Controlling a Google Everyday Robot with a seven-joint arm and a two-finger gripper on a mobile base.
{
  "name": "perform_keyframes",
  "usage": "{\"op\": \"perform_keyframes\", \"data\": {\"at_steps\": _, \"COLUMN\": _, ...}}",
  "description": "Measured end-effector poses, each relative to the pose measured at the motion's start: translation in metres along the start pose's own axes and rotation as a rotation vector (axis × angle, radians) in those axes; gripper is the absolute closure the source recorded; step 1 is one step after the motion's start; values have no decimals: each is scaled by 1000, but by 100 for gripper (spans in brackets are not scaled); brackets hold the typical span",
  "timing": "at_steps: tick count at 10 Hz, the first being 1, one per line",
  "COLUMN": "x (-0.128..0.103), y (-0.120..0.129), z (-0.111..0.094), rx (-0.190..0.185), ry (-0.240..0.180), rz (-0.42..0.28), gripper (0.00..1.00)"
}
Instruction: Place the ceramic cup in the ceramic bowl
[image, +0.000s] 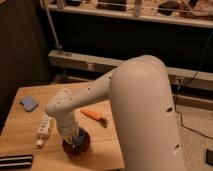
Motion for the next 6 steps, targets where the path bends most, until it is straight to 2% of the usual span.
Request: {"op": "perform_keyframes", "data": {"at_steps": 6, "x": -4, "y": -6, "z": -6, "rx": 5, "ry": 5, "rz": 29, "gripper": 20}}
